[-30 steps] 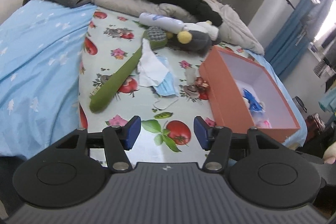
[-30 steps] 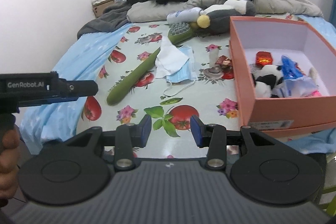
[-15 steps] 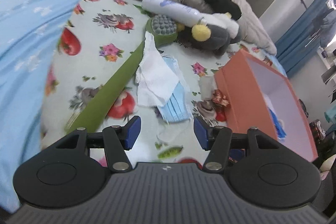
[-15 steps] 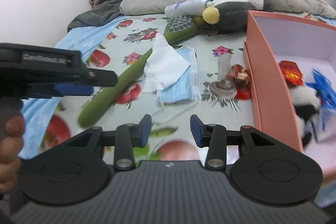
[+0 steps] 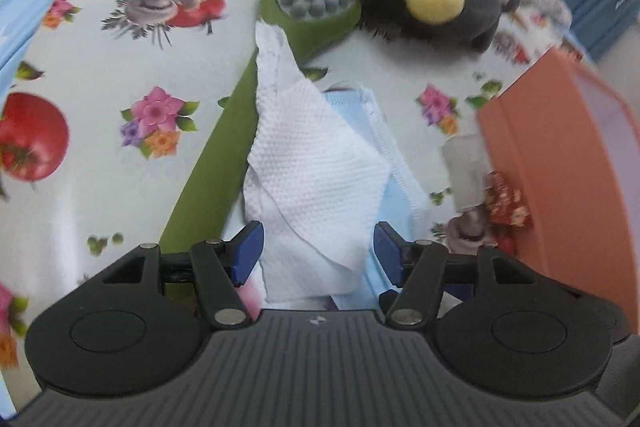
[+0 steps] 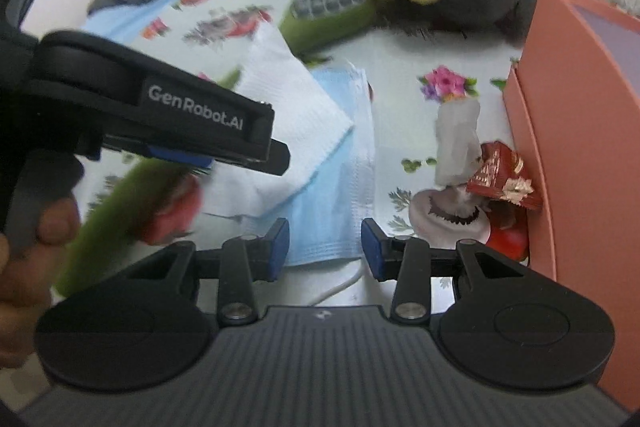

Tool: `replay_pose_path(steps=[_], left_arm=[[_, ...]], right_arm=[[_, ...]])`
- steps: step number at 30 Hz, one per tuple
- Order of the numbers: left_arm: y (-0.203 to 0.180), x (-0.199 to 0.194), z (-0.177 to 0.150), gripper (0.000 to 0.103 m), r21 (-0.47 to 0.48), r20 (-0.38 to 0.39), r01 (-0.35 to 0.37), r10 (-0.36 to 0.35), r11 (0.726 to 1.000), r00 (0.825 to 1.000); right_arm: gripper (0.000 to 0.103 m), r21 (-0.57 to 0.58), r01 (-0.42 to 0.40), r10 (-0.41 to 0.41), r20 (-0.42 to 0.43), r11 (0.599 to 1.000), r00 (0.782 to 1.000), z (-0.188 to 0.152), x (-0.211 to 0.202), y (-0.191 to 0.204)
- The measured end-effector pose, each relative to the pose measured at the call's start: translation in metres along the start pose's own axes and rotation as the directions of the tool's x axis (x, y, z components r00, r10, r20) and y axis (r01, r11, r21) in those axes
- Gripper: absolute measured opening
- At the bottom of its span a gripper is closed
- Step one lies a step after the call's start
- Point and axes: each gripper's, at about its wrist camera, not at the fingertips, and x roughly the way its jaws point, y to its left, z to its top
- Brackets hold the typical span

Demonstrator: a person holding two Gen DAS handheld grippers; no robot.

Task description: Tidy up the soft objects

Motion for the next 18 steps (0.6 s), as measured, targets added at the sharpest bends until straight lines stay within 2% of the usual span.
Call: replay_pose_path(steps=[2, 4, 5, 7, 8, 10, 13, 15, 17, 18], left_arm=[[0.001, 0.011, 0.004, 0.067, 0.008, -0.049, -0.01, 0.01, 1.0, 0.999], [0.001, 0.014, 0.005, 0.068, 0.027, -0.056, 0.002, -0.001, 1.0, 0.998], [0.0, 0.015, 0.006, 0.068, 0.035, -0.066, 0.01, -0.008, 0.999, 0.998], [-0.001, 0.019, 0.01, 0.068, 0.048, -0.08, 0.008, -0.004, 0.999, 0.997], [-0.004, 0.021, 0.011, 0.068, 0.064, -0.089, -0.001, 0.007, 0.998, 0.996], [-0.011, 0.021, 0.012, 0.065, 0.098, -0.101, -0.028, 0.038, 0.995, 0.994], [-0.017, 0.02, 0.007, 0.051, 0.13, -0.076, -0.064, 0.074, 0.989, 0.994], [-0.018, 0.019, 0.002, 0.037, 0.142, -0.037, -0.082, 0.088, 0.987, 0.995], [-0.014, 0.017, -0.002, 0.015, 0.122, -0.003, -0.088, 0.089, 0.989, 0.996], [-0.012, 0.016, -0.004, 0.011, 0.111, 0.011, -0.083, 0.083, 0.99, 0.997]], right_arm=[[0.04, 0.0, 0.004, -0.004, -0.022, 1.0, 1.0, 0.0, 0.006, 0.0], [0.032, -0.053, 0.018, -0.02, -0.028, 0.998, 0.999, 0.001, 0.008, 0.005], [0.024, -0.075, 0.023, -0.025, -0.029, 0.997, 0.999, 0.001, 0.009, 0.007], [0.021, -0.075, 0.024, -0.028, -0.042, 0.997, 0.999, 0.003, 0.01, 0.007], [0.016, -0.073, 0.026, -0.029, -0.046, 0.997, 0.999, 0.004, 0.01, 0.006], [0.014, -0.087, 0.03, -0.034, -0.046, 0.996, 0.998, 0.005, 0.01, 0.008], [0.011, -0.083, 0.033, -0.036, -0.034, 0.996, 0.999, 0.003, 0.01, 0.007], [0.01, -0.082, 0.038, -0.04, -0.019, 0.996, 0.999, 0.002, 0.009, 0.006], [0.01, -0.083, 0.047, -0.047, 0.0, 0.995, 0.999, -0.001, 0.008, 0.006], [0.01, -0.086, 0.051, -0.05, 0.012, 0.995, 0.999, -0.003, 0.007, 0.007]])
